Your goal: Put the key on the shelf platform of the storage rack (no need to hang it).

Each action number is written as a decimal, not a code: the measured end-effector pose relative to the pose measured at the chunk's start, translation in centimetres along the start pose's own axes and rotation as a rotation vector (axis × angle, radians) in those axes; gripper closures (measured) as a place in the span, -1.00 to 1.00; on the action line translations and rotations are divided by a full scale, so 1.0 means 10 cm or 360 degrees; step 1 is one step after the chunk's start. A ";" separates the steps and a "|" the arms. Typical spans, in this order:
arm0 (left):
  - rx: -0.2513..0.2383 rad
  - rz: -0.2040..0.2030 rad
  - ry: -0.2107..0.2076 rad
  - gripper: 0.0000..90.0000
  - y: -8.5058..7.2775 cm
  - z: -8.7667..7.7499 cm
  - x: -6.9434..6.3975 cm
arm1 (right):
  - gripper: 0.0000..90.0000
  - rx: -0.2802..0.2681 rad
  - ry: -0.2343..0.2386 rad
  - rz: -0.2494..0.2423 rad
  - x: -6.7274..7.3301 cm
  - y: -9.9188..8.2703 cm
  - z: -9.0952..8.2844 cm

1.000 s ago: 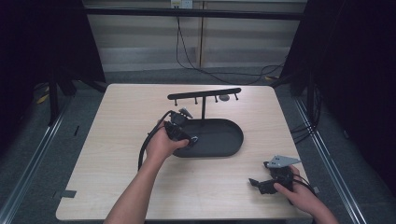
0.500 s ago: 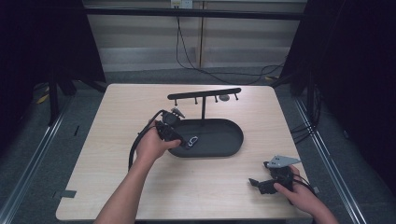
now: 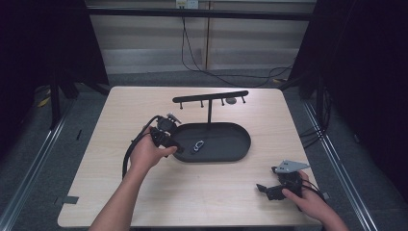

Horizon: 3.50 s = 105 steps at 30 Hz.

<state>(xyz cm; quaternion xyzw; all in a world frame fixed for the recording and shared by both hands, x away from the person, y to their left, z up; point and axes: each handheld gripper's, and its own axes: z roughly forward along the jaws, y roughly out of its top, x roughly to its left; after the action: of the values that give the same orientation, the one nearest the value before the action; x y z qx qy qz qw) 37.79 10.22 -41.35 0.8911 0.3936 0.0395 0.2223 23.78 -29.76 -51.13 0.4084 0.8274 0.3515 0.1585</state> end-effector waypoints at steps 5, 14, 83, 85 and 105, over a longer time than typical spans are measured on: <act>-0.0016 -0.0019 -0.0005 -0.25 -0.09 -0.03 0.06 | -0.84 -0.0001 0.0000 -0.0001 0.00 0.00 0.00; -0.0027 -0.0048 -0.0001 -0.26 -0.23 -0.06 0.14 | -0.84 0.0000 0.0000 0.0001 0.00 0.00 0.00; -0.0066 -0.0192 0.0042 -0.35 -1.34 -0.20 0.64 | -0.84 0.0000 -0.0001 0.0001 0.00 0.00 0.00; -0.0060 -0.0184 0.0045 -0.36 -1.37 -0.19 0.65 | -0.84 0.0000 -0.0001 0.0001 0.00 0.00 0.00; -0.0101 -0.0162 0.0071 -0.41 -1.54 -0.11 0.67 | -0.84 0.0000 -0.0001 0.0001 0.00 0.00 0.00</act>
<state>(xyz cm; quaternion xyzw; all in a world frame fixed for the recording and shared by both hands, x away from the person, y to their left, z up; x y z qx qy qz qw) 31.58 24.55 -47.68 0.8614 0.4417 0.0604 0.2433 23.77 -29.75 -51.13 0.4086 0.8273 0.3513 0.1587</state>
